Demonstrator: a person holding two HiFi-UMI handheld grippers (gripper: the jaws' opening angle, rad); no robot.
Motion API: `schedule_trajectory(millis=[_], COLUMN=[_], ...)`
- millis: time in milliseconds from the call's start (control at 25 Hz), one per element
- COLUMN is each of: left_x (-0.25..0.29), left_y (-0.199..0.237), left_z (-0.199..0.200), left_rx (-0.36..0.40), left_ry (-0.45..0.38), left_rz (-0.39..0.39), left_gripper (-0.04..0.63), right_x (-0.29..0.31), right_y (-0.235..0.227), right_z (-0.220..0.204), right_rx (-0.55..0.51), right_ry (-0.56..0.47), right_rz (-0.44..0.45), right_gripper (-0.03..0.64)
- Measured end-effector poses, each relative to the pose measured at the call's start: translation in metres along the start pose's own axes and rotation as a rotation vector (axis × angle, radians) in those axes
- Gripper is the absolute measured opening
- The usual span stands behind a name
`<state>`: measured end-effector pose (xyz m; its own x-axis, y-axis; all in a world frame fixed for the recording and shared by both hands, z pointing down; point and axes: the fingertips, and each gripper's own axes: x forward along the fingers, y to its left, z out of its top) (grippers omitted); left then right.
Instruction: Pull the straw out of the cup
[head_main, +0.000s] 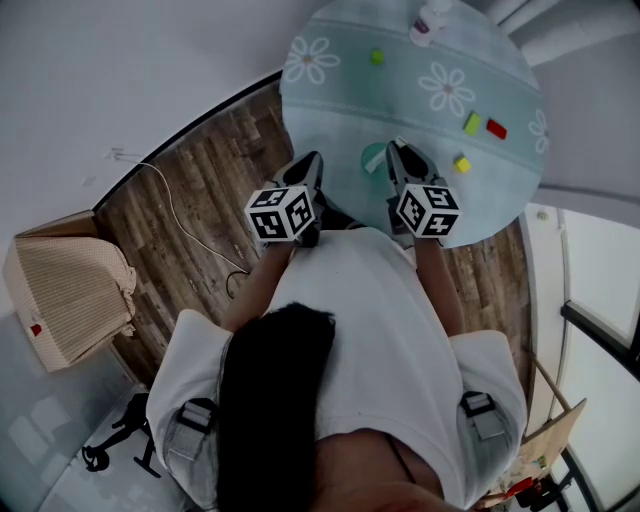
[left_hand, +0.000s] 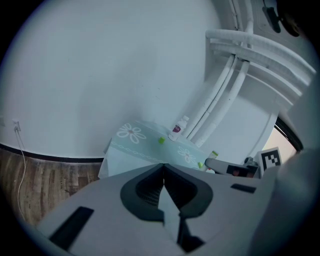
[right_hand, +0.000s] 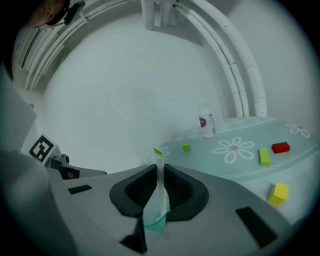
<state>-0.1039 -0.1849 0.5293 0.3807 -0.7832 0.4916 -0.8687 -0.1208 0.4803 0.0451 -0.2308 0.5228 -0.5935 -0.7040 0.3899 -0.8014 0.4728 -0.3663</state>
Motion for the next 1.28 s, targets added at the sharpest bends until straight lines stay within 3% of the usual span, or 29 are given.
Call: schedule_trajectory(millis=[560,1280], left_x=[-0.005,-0.004], left_y=[-0.001,-0.031], left_z=[0.000,-0.007], left_rx=[0.002,0.050], left_ry=[-0.013,-0.011], left_rz=[0.000,-0.084], left_gripper=[0.011,0.011], right_x=[-0.009,-0.058], right_y=[0.007,0.015], right_z=[0.017,0.053], right_rx=[-0.008,-0.047], right_ry=[-0.059,-0.204], right_rz=[0.006,-0.008], right_gripper=[0.057,0.057])
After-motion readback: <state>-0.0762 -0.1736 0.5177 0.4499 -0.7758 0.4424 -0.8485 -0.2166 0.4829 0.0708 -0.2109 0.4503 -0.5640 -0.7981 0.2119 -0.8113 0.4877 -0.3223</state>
